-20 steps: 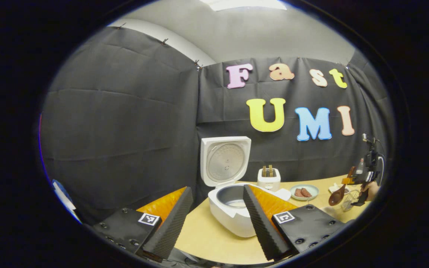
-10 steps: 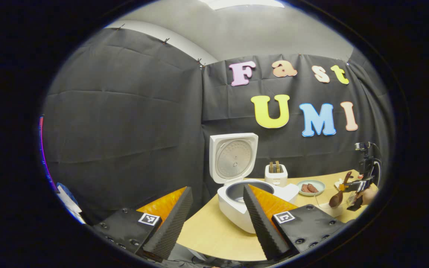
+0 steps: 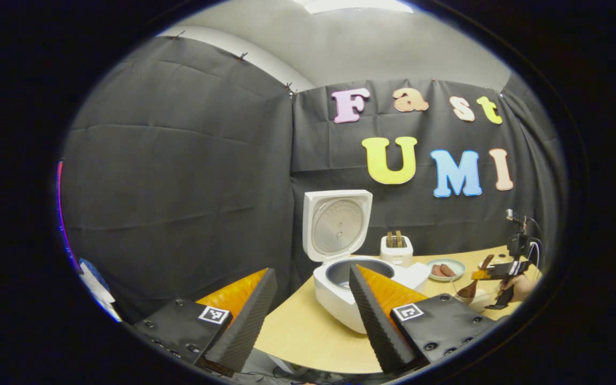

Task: Close the left gripper, press the button to open the rice cooker; take a wooden spoon from the chopstick holder with the right hand, scoop a spoonful of rice and pour it into the rice cooker, then put the wooden spoon back into the chopstick holder.

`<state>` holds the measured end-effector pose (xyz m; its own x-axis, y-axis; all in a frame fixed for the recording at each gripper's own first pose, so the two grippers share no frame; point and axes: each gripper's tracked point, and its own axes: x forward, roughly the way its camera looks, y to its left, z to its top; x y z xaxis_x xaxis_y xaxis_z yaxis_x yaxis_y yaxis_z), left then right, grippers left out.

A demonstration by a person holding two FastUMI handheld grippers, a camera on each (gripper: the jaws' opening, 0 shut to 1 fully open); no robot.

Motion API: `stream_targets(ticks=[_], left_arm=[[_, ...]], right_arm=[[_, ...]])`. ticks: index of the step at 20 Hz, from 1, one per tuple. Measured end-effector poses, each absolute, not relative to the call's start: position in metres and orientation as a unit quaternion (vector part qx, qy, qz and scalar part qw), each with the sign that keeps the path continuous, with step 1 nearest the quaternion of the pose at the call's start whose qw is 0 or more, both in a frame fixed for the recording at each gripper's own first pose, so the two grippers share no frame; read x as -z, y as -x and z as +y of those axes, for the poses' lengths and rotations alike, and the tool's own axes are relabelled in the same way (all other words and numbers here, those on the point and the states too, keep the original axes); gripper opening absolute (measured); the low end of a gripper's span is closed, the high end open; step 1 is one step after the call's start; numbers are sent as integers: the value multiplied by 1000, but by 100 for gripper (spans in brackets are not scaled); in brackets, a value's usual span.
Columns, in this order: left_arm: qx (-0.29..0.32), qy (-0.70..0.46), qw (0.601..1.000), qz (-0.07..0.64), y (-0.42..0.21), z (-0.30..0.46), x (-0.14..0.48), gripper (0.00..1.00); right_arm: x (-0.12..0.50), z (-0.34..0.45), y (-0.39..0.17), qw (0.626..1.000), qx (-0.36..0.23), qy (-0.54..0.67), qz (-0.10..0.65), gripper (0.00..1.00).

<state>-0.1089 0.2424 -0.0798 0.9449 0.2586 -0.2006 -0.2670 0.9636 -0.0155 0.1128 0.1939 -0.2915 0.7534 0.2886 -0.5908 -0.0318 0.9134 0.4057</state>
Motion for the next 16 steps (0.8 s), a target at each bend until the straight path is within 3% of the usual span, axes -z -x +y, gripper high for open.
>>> stream_targets(ticks=[1, 5, 9, 16], left_arm=[[-134, 23, 986, 100, 109, 244, 80, 92], [-134, 23, 986, 99, 113, 248, 82, 99], [-125, 29, 987, 98, 110, 241, 81, 92], [-108, 28, 990, 86, 101, 228, 71, 92]], right_arm=[[294, 195, -113, 909, -84, -217, 347, 13], [301, 187, -109, 864, -58, -331, 374, 13], [308, 170, -99, 825, -33, -412, 385, 13], [280, 141, -106, 813, -24, -467, 348, 13]])
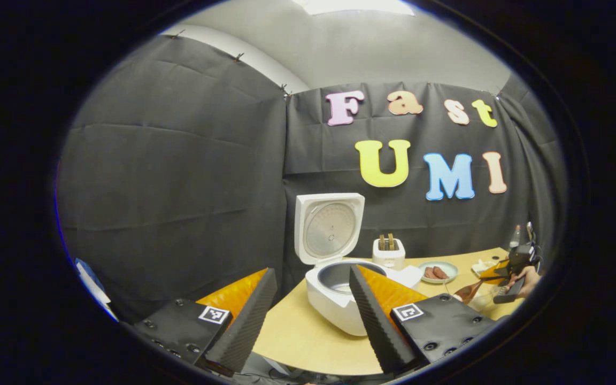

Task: Close the left gripper, press the button to open the rice cooker; take a wooden spoon from the chopstick holder with the right hand, scoop a spoonful of rice and pour it into the rice cooker, then put the wooden spoon back into the chopstick holder.

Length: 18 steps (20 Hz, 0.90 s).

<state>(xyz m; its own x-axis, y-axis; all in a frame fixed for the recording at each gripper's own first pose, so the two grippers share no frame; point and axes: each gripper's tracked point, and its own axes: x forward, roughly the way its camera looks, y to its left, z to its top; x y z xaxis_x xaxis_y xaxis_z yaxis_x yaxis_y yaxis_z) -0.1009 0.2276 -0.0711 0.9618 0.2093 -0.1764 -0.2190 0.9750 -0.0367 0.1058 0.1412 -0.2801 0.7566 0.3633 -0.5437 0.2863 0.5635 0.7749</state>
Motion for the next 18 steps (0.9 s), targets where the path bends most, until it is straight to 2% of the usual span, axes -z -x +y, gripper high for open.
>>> stream_targets(ticks=[4, 9, 11, 12, 13, 14, 18], left_arm=[[-100, 36, 991, 83, 96, 221, 73, 92], [-107, 48, 990, 81, 95, 229, 78, 92], [-111, 55, 989, 80, 96, 233, 80, 92], [-114, 56, 989, 80, 96, 236, 81, 99], [-117, 57, 988, 80, 98, 238, 81, 99], [-121, 57, 988, 80, 99, 242, 84, 92], [-138, 57, 986, 78, 109, 257, 85, 92]], right_arm=[[261, 133, -114, 784, -26, -525, 331, 13], [224, 154, -119, 746, -63, -579, 323, 13], [209, 169, -124, 747, -85, -577, 319, 13], [200, 177, -124, 751, -97, -570, 320, 12], [192, 187, -126, 754, -109, -563, 320, 12], [184, 197, -128, 757, -122, -558, 318, 13], [150, 238, -134, 757, -167, -550, 312, 13]])
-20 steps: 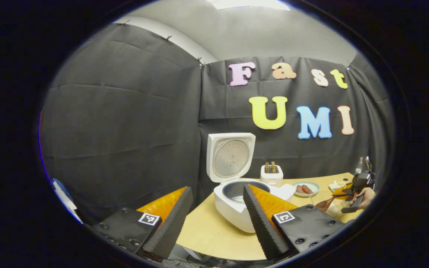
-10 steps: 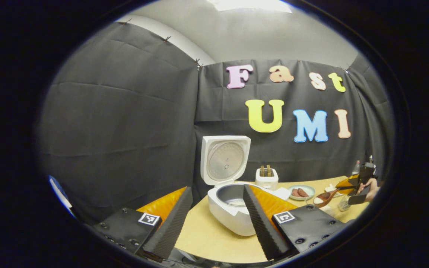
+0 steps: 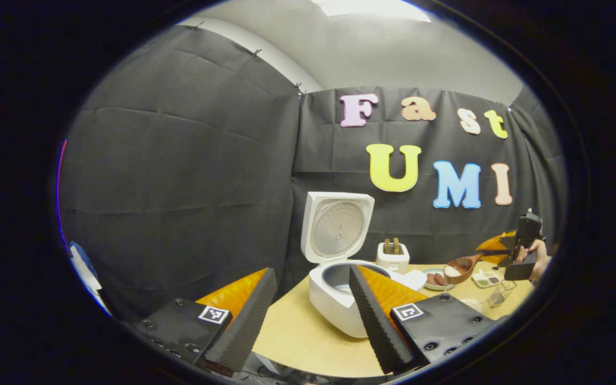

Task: Close the left gripper, press the button to open the rice cooker; take a wooden spoon from the chopstick holder with the right hand, scoop a spoonful of rice and pour it into the rice cooker, then put the wooden spoon back into the chopstick holder.

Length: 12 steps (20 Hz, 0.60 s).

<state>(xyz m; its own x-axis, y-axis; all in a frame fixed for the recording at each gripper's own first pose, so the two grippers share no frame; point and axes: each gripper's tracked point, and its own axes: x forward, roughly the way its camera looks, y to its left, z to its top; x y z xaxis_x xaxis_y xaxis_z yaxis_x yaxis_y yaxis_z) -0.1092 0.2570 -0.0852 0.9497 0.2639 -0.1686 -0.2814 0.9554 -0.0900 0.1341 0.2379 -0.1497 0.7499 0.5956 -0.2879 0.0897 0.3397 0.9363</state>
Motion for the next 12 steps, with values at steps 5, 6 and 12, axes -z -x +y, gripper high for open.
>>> stream_targets(ticks=[5, 6, 12], left_arm=[[-165, 58, 981, 80, 129, 281, 89, 99], [-171, 61, 980, 81, 133, 285, 93, 99], [-199, 65, 973, 96, 155, 301, 106, 99]], right_arm=[[120, 291, -138, 764, -213, -527, 305, 12], [116, 301, -139, 765, -221, -522, 304, 12], [109, 356, -150, 777, -247, -491, 306, 13]])
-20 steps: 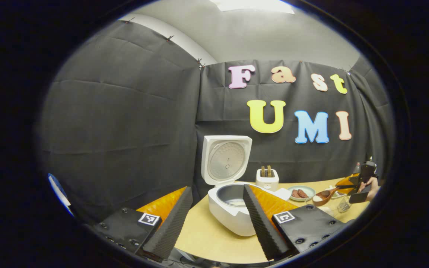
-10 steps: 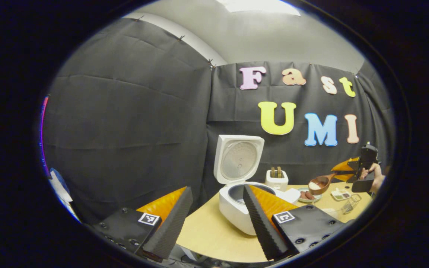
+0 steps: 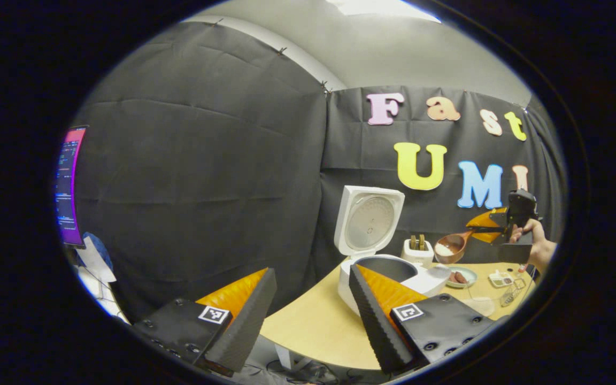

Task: Close the left gripper, press the button to open the rice cooker; take a wooden spoon from the chopstick holder with the right hand, scoop a spoonful of rice and pour it into the rice cooker, then put the wooden spoon back into the chopstick holder.

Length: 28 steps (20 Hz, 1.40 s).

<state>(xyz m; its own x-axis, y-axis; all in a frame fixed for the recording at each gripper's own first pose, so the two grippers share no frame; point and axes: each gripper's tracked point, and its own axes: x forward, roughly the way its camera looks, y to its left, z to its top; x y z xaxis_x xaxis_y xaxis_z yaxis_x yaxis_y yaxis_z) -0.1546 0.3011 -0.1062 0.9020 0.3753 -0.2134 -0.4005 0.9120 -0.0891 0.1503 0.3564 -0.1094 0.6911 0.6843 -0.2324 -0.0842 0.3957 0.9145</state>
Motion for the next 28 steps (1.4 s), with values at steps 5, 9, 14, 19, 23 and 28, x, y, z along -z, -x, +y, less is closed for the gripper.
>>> stream_targets(ticks=[5, 9, 14, 19, 23, 28], left_arm=[[-218, 60, 968, 109, 173, 315, 113, 99], [-243, 55, 961, 121, 193, 332, 121, 95], [-271, 53, 952, 134, 220, 348, 131, 95], [-284, 59, 947, 141, 221, 353, 136, 95], [-283, 62, 947, 140, 223, 352, 138, 95], [-273, 61, 950, 137, 222, 349, 133, 99]], right_arm=[[116, 404, -169, 803, -258, -442, 305, 13], [134, 445, -180, 839, -265, -368, 300, 12], [159, 496, -172, 865, -297, -262, 307, 12], [167, 517, -163, 891, -322, -147, 285, 13], [155, 522, -159, 907, -345, -47, 236, 13], [130, 528, -154, 911, -375, 111, 133, 12]])
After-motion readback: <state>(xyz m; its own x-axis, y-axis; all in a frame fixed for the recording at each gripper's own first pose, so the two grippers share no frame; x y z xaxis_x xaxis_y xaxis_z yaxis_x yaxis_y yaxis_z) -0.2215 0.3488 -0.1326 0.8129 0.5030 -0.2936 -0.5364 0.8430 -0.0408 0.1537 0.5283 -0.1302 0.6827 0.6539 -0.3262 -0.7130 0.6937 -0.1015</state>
